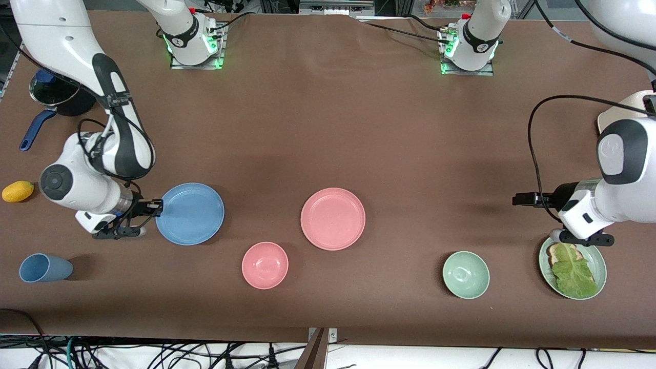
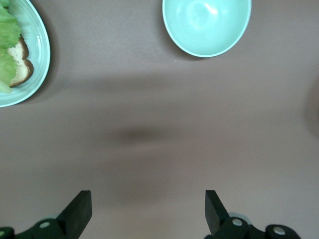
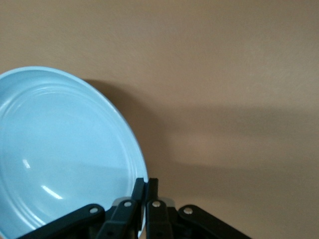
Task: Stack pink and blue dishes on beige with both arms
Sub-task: 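Carry the blue plate with the right gripper onto the pink plate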
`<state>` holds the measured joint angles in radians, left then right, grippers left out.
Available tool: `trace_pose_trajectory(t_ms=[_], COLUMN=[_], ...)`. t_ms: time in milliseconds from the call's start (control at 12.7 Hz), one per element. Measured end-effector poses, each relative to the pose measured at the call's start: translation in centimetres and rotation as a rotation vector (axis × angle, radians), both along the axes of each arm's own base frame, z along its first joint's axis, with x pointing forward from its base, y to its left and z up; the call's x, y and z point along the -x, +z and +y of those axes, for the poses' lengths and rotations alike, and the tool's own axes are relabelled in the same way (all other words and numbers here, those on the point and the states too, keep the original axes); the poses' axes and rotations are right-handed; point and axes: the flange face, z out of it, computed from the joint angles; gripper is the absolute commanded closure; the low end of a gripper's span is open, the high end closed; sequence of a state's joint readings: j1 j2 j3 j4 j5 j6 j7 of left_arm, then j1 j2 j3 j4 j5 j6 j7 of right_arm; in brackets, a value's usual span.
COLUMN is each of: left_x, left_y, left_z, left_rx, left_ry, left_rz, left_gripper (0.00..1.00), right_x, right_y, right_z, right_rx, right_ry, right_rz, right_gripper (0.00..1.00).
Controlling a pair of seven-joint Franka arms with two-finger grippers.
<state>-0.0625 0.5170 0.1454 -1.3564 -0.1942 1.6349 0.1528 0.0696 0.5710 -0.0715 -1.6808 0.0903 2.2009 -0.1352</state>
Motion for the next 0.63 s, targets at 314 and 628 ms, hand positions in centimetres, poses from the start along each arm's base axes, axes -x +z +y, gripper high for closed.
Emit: trace_pose_trajectory(t_ms=[314, 628], left_x=[1.2, 3.2], left_y=[5.0, 10.5], left_z=[-0.1, 1.0], left_rx=[-0.042, -0.051], left_ry=[-0.028, -0.020], left_rz=[-0.042, -0.083], left_gripper=[0.00, 0.00], right_x=[-2.4, -1.5], right_y=[7.7, 8.1], right_z=[4.6, 12.8], right_rx=[-0.040, -0.086], right_ry=[0.062, 0.048], right_rz=[-0.008, 0.007], right_gripper=[1.00, 1.00])
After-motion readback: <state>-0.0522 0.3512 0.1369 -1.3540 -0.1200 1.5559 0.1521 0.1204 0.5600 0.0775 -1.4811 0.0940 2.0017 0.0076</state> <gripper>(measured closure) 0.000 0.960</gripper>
